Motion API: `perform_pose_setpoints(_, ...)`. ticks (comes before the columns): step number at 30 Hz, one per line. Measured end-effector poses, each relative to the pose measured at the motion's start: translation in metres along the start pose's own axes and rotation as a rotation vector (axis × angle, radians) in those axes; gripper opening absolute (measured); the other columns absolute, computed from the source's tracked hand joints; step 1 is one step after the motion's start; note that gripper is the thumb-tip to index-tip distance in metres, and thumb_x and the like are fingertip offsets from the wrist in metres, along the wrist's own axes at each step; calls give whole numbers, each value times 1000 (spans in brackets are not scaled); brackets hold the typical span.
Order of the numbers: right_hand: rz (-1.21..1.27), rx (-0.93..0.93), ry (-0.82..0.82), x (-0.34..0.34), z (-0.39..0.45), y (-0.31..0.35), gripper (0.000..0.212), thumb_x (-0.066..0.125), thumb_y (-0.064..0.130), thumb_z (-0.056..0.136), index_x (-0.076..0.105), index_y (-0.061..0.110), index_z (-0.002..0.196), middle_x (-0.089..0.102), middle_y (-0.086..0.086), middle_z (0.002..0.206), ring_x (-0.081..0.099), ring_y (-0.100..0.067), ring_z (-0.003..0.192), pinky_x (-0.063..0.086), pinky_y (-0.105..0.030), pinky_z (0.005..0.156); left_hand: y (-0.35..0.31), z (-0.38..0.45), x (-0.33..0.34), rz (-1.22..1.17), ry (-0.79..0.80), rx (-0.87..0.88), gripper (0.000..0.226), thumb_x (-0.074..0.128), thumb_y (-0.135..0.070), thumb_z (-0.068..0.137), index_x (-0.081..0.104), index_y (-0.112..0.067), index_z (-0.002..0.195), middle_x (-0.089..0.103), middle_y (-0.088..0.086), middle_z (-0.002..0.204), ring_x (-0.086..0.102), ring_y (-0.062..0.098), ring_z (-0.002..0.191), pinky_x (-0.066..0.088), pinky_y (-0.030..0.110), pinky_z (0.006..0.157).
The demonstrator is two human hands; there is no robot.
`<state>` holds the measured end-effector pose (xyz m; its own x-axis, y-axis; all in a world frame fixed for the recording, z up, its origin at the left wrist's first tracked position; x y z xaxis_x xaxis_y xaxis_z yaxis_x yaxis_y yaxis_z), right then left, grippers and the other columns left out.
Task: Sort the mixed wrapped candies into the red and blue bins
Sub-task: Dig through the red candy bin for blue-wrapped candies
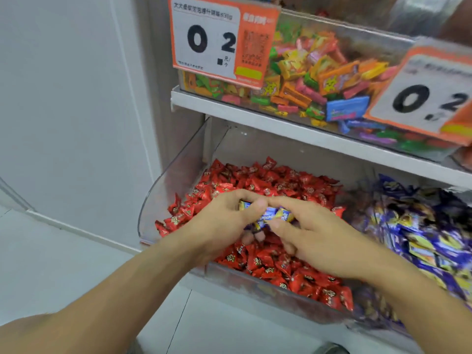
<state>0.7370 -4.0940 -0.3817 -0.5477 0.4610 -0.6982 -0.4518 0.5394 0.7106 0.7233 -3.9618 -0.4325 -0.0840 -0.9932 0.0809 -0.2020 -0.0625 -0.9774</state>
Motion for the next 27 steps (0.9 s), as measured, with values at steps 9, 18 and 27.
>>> perform_pose_setpoints(9,416,248,-545,-65,-112,-67,8,58,29,97,64,27,102,58,-6,55,47,-17,47,40,-28,47,-49,24,127,412,66,367,13,56,-23,99,61,-13,95,65,-1,78,62,11,57,42,15,50)
perform_pose_setpoints(18,91,372,-843,-130,-182,-146,18,65,23,95,62,36,107,58,-16,72,47,-17,46,37,-25,50,-48,62,241,1177,211,503,59,53,-33,96,29,-23,149,51,9,129,41,33,126,22,54,113)
perform_pose_setpoints(27,-347,231,-732,-100,-166,-106,39,62,28,95,58,29,134,43,2,137,36,-17,131,27,-24,110,-46,-2,112,1165,-38,588,16,55,-34,92,63,-26,102,60,-12,96,54,5,92,41,23,85)
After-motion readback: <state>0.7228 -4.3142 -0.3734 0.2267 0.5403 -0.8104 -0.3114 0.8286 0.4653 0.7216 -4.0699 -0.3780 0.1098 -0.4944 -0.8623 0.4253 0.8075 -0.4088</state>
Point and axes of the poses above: each hand's wrist, its own z-axis towards the middle knuckle, its own x-axis out of the palm, y = z × x, the point moved 5 cm from there along z, towards the middle knuckle
